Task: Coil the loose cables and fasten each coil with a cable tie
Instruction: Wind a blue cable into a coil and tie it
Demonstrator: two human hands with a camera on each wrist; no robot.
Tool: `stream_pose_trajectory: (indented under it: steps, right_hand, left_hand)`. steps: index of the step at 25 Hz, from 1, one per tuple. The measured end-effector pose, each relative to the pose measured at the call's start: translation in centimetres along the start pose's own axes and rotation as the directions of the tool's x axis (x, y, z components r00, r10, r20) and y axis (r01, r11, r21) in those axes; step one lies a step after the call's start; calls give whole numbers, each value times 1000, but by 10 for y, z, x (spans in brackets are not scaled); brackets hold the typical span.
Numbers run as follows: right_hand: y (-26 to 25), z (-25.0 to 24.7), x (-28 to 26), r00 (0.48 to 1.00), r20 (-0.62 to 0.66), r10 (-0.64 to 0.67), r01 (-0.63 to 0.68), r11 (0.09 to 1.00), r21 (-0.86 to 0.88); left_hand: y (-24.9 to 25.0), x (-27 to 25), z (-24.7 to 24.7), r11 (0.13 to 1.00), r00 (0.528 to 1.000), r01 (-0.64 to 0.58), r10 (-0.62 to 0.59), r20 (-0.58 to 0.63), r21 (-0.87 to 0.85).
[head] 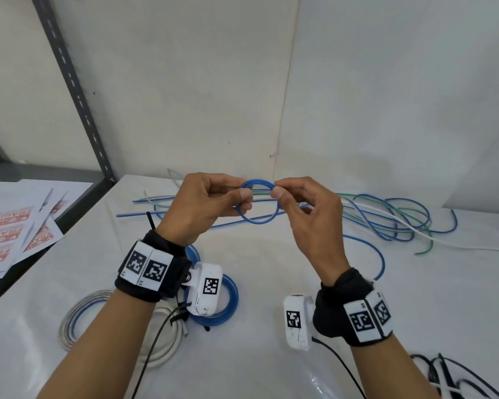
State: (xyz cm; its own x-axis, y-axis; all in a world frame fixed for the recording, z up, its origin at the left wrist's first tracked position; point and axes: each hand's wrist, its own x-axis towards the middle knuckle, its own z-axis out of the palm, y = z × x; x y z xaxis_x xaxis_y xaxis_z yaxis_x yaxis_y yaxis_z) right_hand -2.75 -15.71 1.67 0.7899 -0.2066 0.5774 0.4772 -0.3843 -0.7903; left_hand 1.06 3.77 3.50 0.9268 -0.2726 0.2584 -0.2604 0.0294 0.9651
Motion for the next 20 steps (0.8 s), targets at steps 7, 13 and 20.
stream_pose_trajectory:
  steps: [7,13,20]
  right_hand:
    - [2,-3,1,1000,-18,-25,26,999,31]
    - [-5,-6,0,948,289,-134,155,987,-49]
    - [-8,-6,0,952,227,-204,220,974,-45]
  left_hand:
    - [-1,0,8,998,1000,17,-18,-14,-60]
    - [5,-6,12,976,945,188,-209,253,107]
    - [9,-6,17,977,952,153,-185,244,146]
